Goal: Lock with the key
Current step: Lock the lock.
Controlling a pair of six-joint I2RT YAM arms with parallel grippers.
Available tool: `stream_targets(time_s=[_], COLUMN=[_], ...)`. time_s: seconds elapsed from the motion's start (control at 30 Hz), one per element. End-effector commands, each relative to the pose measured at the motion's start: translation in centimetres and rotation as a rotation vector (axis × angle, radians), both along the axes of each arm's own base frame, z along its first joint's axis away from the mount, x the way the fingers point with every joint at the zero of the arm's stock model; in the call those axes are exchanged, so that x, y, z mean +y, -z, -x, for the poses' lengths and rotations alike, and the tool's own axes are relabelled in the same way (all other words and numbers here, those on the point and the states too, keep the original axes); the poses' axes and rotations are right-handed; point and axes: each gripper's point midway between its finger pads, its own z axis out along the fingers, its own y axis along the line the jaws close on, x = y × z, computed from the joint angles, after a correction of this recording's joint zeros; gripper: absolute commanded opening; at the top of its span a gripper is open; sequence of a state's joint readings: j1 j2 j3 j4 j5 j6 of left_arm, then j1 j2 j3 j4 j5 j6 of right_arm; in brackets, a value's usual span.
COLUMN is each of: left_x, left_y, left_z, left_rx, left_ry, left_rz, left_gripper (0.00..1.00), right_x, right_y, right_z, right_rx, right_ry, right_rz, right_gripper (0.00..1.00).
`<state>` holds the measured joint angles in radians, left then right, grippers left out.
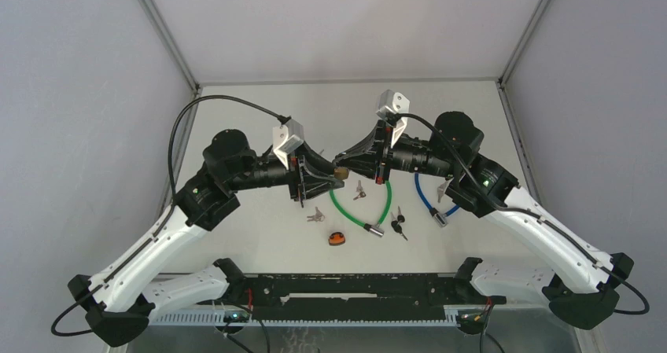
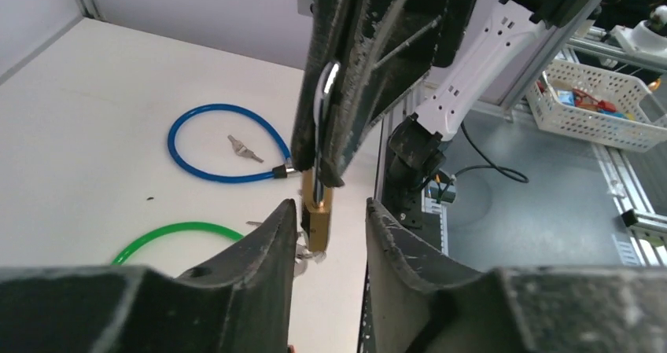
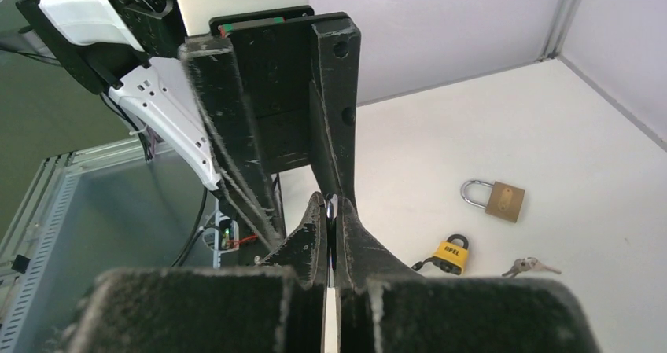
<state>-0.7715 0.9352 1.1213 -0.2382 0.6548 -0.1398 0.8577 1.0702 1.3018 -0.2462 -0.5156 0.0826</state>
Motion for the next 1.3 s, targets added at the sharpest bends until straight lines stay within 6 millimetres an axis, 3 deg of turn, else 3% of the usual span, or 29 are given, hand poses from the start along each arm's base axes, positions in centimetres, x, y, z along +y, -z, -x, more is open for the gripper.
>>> stream_targets(time_s=[0.0,0.2,0.3,0.43,0.47,0.53,0.6,0.67,0.73,0.83,0.97,1.27], left_x=[-0.3,-0.4,-0.5,-0.3,-0.2,-0.1,0.1,-0.1,-0.3,-0.3,-0.1,-0.2], left_y=[-2.7,-2.3,-2.0,-2.3,-2.7,-3.5,-4.6,-6.0,-7.6,-9.3,-10.9,-11.1], left_z=[-0.5,-0.3,0.1,0.4,0.3,-0.1,-0.6,-1.1,-1.1,-0.4,-0.1,0.4], left_rx=[-0.032,-0.010,-0.005,-0.008,-0.006,0.004,0.014,0.020,0.050,0.066,0.056,0.040], left_ry=[-0.030,-0.017,0.003,0.010,-0.004,-0.039,-0.078,-0.094,-0.081,-0.030,-0.006,0.027], left_rz=[0.076,0.079,0.075,0.089,0.105,0.144,0.196,0.264,0.346,0.465,0.541,0.540], left_gripper=[0.34,0.17,0.02,0.00,0.00,0.00,0.00,0.00,0.00,0.00,0.00,0.00], right_x=[-0.6,-0.5,-0.6,-0.7,-0.6,-0.9,-1.5,-2.6,-4.1,-5.0,-4.5,-1.7], right_y=[-4.3,-4.4,-4.7,-5.0,-5.0,-5.2,-6.1,-7.5,-8.4,-6.9,-4.9,-3.9], right_z=[1.0,1.3,1.5,1.8,1.9,2.0,2.4,2.4,2.7,3.1,2.4,1.7], right_rx=[-0.089,-0.093,-0.099,-0.102,-0.102,-0.119,-0.149,-0.183,-0.175,-0.140,-0.076,-0.063], right_ry=[-0.002,-0.008,-0.014,-0.025,-0.032,-0.038,-0.049,-0.031,-0.018,-0.027,-0.018,-0.051], right_rz=[-0.100,-0.102,-0.111,-0.122,-0.122,-0.127,-0.153,-0.197,-0.230,-0.239,-0.214,-0.201], right_gripper=[0.00,0.00,0.00,0.00,0.08,0.40,0.62,0.71,0.74,0.76,0.74,0.71])
